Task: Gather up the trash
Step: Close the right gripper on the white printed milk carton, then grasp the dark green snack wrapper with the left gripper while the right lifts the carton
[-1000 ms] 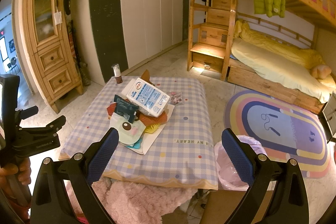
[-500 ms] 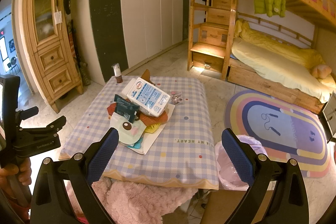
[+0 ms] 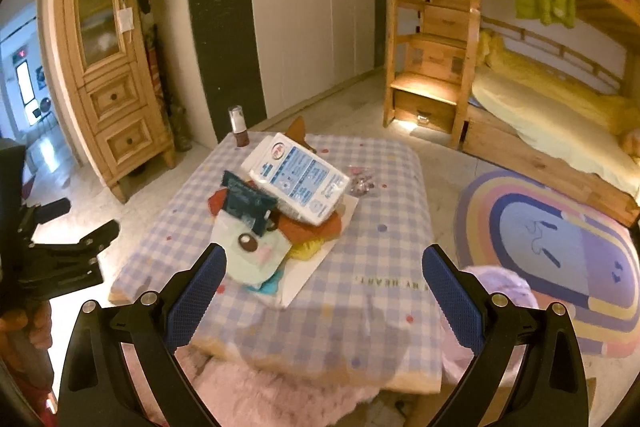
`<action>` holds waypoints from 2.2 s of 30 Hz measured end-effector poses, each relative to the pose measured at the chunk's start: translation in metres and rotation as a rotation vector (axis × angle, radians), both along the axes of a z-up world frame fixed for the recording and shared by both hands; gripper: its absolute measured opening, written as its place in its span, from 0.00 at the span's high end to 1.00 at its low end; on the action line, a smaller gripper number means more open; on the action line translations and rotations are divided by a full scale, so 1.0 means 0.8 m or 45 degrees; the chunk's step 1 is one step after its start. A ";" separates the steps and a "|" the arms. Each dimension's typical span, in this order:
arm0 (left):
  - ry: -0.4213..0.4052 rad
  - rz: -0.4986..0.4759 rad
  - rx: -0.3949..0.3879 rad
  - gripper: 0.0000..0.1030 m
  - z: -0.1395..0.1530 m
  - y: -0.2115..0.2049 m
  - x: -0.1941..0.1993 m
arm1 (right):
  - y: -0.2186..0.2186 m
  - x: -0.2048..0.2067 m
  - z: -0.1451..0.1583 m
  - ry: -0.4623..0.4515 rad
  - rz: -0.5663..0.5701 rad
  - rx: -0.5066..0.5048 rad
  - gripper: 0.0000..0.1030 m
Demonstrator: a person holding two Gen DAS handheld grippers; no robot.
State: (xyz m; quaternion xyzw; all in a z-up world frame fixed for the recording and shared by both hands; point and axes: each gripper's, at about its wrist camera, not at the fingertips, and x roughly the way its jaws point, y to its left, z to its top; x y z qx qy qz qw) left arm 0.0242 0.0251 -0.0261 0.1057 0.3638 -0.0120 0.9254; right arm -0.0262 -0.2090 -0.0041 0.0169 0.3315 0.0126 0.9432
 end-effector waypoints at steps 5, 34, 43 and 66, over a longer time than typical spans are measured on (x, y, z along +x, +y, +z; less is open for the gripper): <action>0.039 -0.042 -0.033 0.07 -0.019 -0.003 0.022 | -0.002 0.045 -0.026 0.017 0.035 0.034 0.06; 0.066 -0.082 0.014 0.07 -0.073 -0.032 0.104 | -0.021 0.202 -0.105 0.173 0.260 0.353 0.22; 0.051 -0.104 -0.010 0.07 -0.063 -0.031 0.083 | -0.019 0.146 -0.073 0.099 0.267 0.382 0.54; 0.157 -0.350 -0.104 0.17 -0.107 -0.038 0.005 | -0.014 0.023 -0.044 -0.126 -0.024 0.041 0.58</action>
